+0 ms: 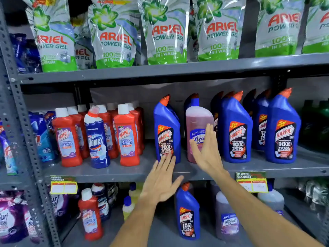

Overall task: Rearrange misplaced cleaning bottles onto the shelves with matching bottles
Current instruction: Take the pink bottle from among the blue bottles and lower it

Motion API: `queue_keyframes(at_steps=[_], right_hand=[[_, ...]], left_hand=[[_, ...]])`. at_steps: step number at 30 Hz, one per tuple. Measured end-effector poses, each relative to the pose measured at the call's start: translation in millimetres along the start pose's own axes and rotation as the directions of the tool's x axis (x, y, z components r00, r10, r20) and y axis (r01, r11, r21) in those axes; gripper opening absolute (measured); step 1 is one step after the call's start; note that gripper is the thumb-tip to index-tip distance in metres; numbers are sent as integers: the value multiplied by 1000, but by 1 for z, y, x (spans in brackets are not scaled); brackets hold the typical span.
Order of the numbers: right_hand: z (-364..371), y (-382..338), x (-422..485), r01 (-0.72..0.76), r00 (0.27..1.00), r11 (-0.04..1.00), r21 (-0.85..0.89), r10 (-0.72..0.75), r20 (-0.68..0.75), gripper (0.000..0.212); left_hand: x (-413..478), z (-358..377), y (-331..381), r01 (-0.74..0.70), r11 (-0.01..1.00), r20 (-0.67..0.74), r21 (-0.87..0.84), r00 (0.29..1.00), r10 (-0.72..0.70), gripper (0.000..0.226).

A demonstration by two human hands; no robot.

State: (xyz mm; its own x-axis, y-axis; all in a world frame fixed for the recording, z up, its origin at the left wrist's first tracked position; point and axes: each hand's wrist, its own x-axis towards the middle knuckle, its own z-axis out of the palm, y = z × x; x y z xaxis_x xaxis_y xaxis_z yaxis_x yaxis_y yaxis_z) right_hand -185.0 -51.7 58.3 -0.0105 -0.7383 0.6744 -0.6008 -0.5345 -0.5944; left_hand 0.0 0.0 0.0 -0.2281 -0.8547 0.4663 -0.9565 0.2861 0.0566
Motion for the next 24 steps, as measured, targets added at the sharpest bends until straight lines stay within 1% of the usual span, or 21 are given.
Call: queue_keyframes(at_steps=[1,2,4,6,11,14,17,20,24], right_hand=[[4,7,0,-52,999,997,51,53,-8,88],[6,12,1,-98,995,993,69,99,-9,90],[12,27,1,-161,987,982,104,163,-10,95],[16,35,3,-192,980,973,125,197,-23,100],[27,46,17,-180,976,963,202,200,-82,108],[32,52,20,-219,966,944,245,246,-84,109],[37,60,20,-227,957,927,299,270,-110,108],[38,63,21,-234,952,922,308,282,-121,108],[36,61,20,-248,945,920,304,299,-135,115]], left_hand=[[-2,7,-1,15,1000,46,-4,999,-15,76],[-3,14,-2,13,1000,57,10,998,-14,76],[-5,26,-6,46,998,39,49,998,-48,76],[-1,31,-5,65,997,-4,42,998,-65,75],[-1,46,-5,94,994,-128,51,988,-87,60],[-1,51,-5,100,991,-179,83,980,-84,52],[0,52,-4,115,990,-188,78,977,-99,50],[1,55,-4,118,989,-194,90,976,-99,48],[1,56,-5,122,987,-191,101,976,-101,48]])
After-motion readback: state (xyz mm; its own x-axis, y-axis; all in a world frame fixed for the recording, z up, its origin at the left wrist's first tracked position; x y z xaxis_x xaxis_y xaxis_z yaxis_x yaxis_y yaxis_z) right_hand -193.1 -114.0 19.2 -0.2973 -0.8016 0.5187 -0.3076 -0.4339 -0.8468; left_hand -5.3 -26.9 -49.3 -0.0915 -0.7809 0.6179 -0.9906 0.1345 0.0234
